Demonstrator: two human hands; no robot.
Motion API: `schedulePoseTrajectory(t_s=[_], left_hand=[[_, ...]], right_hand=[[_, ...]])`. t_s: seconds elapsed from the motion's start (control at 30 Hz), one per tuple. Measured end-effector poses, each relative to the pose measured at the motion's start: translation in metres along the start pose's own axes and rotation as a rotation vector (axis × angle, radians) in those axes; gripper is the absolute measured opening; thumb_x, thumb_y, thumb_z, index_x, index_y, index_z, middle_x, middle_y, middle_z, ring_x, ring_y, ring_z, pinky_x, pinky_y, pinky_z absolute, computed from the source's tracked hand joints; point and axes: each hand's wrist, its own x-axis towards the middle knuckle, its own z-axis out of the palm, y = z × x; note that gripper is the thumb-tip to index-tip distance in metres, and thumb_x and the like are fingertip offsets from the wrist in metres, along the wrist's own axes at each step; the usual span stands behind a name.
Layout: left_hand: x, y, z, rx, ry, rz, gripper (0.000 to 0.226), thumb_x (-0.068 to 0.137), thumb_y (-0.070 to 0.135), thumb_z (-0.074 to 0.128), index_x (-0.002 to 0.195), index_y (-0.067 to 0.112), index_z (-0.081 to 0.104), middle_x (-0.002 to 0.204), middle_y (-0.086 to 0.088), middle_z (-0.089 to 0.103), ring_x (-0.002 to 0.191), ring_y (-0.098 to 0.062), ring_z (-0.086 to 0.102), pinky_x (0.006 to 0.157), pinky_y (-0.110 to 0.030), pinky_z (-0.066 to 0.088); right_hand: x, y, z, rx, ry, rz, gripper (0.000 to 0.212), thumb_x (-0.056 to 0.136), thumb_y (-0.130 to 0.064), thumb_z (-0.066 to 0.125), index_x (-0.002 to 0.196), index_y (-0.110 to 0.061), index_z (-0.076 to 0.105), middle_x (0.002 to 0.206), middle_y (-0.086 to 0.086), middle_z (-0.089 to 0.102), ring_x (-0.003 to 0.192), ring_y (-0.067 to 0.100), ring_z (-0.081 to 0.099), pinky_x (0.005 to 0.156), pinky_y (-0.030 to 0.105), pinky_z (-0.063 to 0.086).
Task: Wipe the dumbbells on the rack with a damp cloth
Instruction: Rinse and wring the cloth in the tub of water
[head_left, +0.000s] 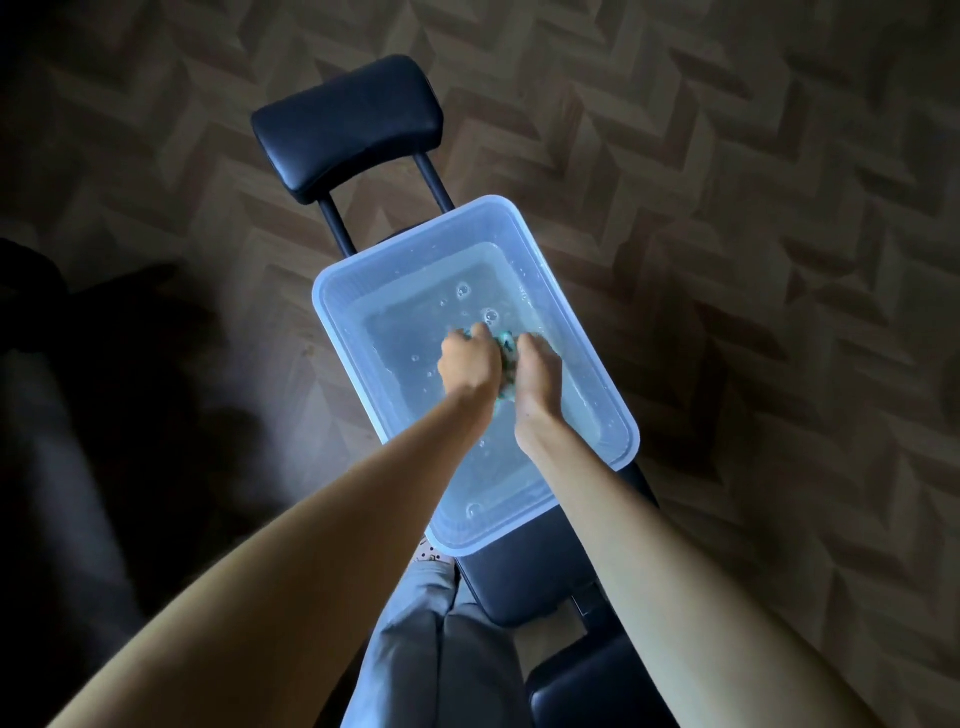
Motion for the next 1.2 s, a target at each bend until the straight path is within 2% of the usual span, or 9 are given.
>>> schedulePoseTrajectory(t_s=[0.1,0.17,0.23,0.33,0.53,0.67,0.87,1.0,1.2], left_hand=[[-0.002,0.004,0.003,-0.208,-0.035,-0.071,0.012,0.091,0.009,0.036,0.101,0.016,0.035,0.099,-0.009,0.045,0.078,-0.021,0.049,0.068,-0.028,0.041],[-0.005,0.004,0.001,-0.197,-0.045,-0.048,0.019,0.09,0.008,0.04,0.107,0.015,0.036,0.109,-0.007,0.034,0.092,-0.021,0.044,0.083,-0.029,0.038],[-0.006,0.004,-0.003,0.054,-0.041,0.062,0.025,0.093,0.015,0.039,0.118,0.01,0.04,0.112,-0.008,0.034,0.11,-0.022,0.041,0.098,-0.031,0.032],[-0.007,0.003,-0.014,0.35,-0.027,0.244,0.034,0.1,0.025,0.026,0.125,0.014,0.045,0.12,-0.008,0.041,0.119,-0.027,0.033,0.096,-0.037,0.027],[-0.026,0.017,-0.016,0.322,-0.063,0.326,0.033,0.094,0.026,0.035,0.071,0.007,0.048,0.086,-0.015,0.056,0.085,-0.029,0.043,0.067,-0.03,0.032],[-0.012,0.01,-0.01,0.373,-0.081,0.152,0.037,0.09,0.018,0.04,0.054,0.01,0.041,0.082,-0.018,0.053,0.081,-0.031,0.05,0.065,-0.028,0.033],[0.006,0.007,-0.002,0.275,-0.176,-0.047,0.029,0.089,0.011,0.044,0.06,0.011,0.043,0.073,-0.008,0.047,0.063,-0.026,0.044,0.053,-0.024,0.035],[0.004,0.0,-0.006,0.246,-0.279,-0.074,0.028,0.092,0.009,0.038,0.103,-0.004,0.061,0.112,-0.03,0.055,0.091,-0.034,0.054,0.069,-0.032,0.046],[-0.013,0.016,-0.022,0.239,-0.238,-0.085,0.035,0.094,0.027,0.034,0.1,0.005,0.059,0.1,-0.021,0.062,0.079,-0.032,0.062,0.071,-0.035,0.053]], right_hand=[[-0.009,-0.006,0.0,0.174,-0.073,0.154,0.033,0.079,-0.033,0.046,0.107,-0.018,0.057,0.099,0.006,0.063,0.081,0.019,0.06,0.061,0.025,0.046],[-0.011,-0.012,-0.002,0.199,-0.116,0.229,0.032,0.084,-0.034,0.043,0.091,-0.01,0.063,0.083,0.007,0.069,0.078,0.02,0.063,0.064,0.026,0.048],[-0.016,-0.018,-0.001,0.206,-0.151,0.276,0.041,0.092,-0.038,0.037,0.082,-0.009,0.063,0.072,0.006,0.069,0.075,0.021,0.063,0.068,0.029,0.049],[-0.018,-0.021,0.005,0.006,-0.083,0.222,0.045,0.091,-0.048,0.043,0.101,-0.01,0.066,0.103,0.011,0.067,0.095,0.027,0.065,0.076,0.036,0.052],[-0.019,-0.027,0.006,-0.153,-0.008,0.014,0.046,0.082,-0.019,0.044,0.036,-0.014,0.049,0.043,-0.009,0.046,0.061,0.022,0.042,0.061,0.032,0.032],[-0.02,-0.012,0.002,-0.239,0.014,-0.018,0.051,0.079,-0.01,0.038,0.028,-0.01,0.038,0.049,0.001,0.033,0.056,0.021,0.028,0.055,0.029,0.022],[-0.014,-0.016,0.004,-0.264,0.057,-0.105,0.04,0.085,-0.005,0.037,0.047,-0.014,0.029,0.053,0.003,0.033,0.065,0.024,0.03,0.05,0.03,0.021],[-0.021,-0.013,-0.002,-0.44,0.061,-0.205,0.031,0.089,0.002,0.035,0.059,-0.001,0.036,0.072,0.015,0.044,0.076,0.027,0.036,0.063,0.033,0.027],[-0.028,-0.022,-0.012,-0.542,0.061,-0.076,0.037,0.096,-0.03,0.032,0.1,-0.006,0.059,0.111,0.022,0.06,0.096,0.036,0.053,0.087,0.038,0.045]])
